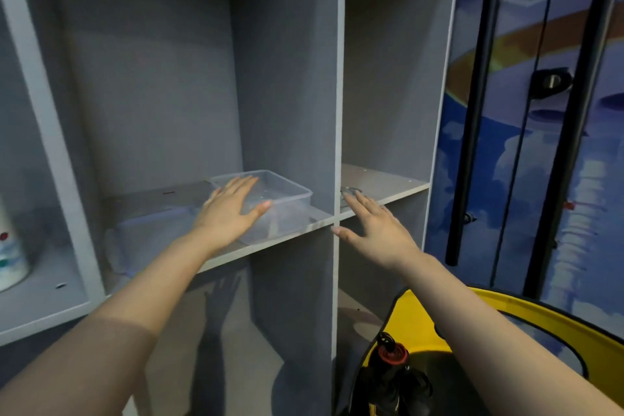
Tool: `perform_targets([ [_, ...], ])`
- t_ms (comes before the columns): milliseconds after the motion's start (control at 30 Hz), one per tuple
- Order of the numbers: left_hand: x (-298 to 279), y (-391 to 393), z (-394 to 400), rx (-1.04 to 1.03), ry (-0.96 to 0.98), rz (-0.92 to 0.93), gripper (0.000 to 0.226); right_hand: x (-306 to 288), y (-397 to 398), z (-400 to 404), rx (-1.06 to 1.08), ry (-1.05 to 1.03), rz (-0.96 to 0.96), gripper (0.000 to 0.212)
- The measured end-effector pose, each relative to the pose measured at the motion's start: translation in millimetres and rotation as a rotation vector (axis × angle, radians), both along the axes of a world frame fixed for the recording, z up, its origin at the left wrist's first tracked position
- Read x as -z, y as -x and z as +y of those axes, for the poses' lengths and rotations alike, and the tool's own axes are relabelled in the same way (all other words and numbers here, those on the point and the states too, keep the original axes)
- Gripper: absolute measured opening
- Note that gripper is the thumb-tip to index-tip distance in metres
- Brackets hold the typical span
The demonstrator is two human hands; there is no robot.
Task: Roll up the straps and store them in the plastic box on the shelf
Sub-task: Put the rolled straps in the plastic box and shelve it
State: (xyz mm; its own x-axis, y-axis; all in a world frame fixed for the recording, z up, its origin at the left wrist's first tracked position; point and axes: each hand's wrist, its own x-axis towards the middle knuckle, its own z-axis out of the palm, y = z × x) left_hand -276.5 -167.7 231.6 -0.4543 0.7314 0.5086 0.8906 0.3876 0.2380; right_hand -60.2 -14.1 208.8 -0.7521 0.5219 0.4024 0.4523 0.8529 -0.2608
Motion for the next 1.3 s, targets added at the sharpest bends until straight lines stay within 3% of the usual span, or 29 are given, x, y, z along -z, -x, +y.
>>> perform_targets([
  [400, 0.0, 59.6, -0.5, -0.118, -0.085, -0.355, 0.059, -31.4, 105.4, 6.2, -0.059, 0.256, 0.089, 0.065],
  [567, -1.6, 59.8, 19.3, -0.057, -0.438, -0.949, 0.056, -37.6, 140.9, 23.5, -0.024, 0.614, 0.264, 0.062],
  [700, -3.6, 51.2, 31.5, -0.041, -0.548, -1.138, 0.041, -37.4, 157.2, 29.9, 0.049, 0.825, 0.318, 0.049],
  [800, -2.1, 47.2, 36.0, -0.059, -0.531, -1.157, 0.039, -32.6, 159.6, 34.9, 0.037, 0.835, 0.322, 0.034],
  [1100, -7.0, 37.1, 25.9, -0.092, -0.608, -1.192, 0.015, -30.6, 110.9, 16.1, -0.036, 0.901, 0.484, 0.024],
  [1200, -5.4, 32.3, 23.5, -0.092, -0.594, -1.185, 0.03, -29.5, 88.1, 9.0, -0.049, 0.905, 0.505, 0.028],
  [1300, -7.7, 17.4, 25.4, -0.081, -0.608, -1.112, 0.023, -24.3, 64.0, 3.2, -0.034, 0.906, 0.527, 0.034],
])
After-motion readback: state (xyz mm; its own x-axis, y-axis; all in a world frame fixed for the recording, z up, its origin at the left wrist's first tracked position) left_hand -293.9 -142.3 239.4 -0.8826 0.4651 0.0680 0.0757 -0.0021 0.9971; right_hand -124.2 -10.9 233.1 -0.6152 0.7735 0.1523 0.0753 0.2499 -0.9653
